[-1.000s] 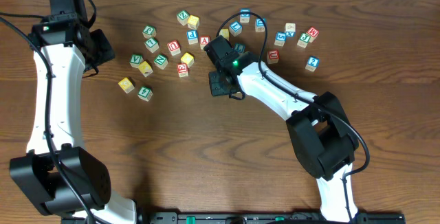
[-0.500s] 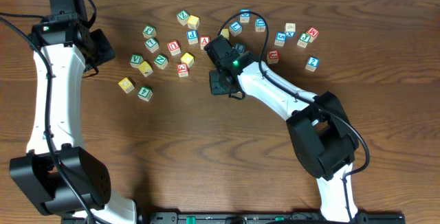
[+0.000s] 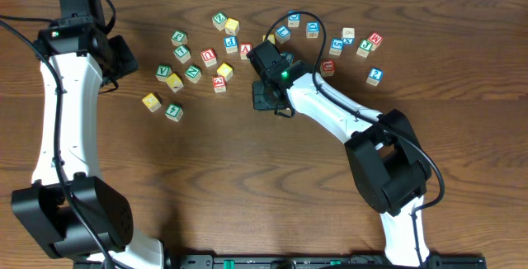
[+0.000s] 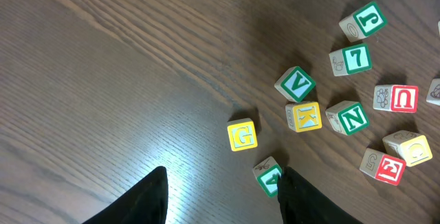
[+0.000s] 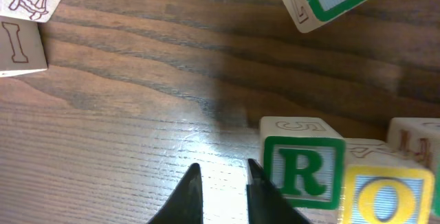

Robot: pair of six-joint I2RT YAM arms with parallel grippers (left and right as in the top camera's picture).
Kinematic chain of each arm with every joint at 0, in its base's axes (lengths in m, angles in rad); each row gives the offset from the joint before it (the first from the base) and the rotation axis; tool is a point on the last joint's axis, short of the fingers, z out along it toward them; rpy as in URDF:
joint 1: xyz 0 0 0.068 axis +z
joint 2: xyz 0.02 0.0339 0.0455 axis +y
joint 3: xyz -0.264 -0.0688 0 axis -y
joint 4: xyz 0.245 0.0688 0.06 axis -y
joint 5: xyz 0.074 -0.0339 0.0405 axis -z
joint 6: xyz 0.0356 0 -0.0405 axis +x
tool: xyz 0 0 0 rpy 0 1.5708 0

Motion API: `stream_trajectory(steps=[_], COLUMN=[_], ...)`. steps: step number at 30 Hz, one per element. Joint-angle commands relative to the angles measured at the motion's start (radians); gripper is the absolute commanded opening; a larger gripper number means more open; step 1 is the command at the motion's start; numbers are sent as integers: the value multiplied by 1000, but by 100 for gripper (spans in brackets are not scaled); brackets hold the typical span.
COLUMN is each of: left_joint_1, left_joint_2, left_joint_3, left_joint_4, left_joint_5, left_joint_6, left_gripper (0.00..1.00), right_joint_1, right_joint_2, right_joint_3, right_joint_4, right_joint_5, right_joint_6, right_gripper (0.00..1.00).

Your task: Spell out ROBOT

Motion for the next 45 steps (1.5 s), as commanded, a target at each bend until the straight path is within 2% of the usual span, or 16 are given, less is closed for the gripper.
stream_trajectory(steps=[1,13,18,19,20,22,31,45], left_joint_1=[3,3,3,3,3,3,3,3], left_joint_2=[-5,-4,-4,-4,-5,-4,-4,-4], left_joint_3=[-1,-1,-1,-1,-1,-1,-1,-1], left_joint_4=[-3,-8,-10,-10,-10,-10,-10,-9], left_joint_5=[-12,-12,-12,-12,-12,-12,-12,-12], left_joint_6=[2,2,2,2,2,2,2,2], left_gripper=[51,50,51,51,51,50,51,51], right_joint_1=[-10,-24,-49,-51,-51,-51,-48,-48], right_joint_2=[13,-17,-16,-16,-16,-16,-16,-16], right_joint_3=[39,185,172,171,167,156,47,19], right_joint_4=[-5,-216,-346,-367,-385,-399,-334,-220], right_joint_5=[20,20,21,20,20,20,37,142], right_joint_6=[9,-16,-30,-36,-42,-48,-50,-48], right_gripper=[19,20,11,9,2,1,1,1])
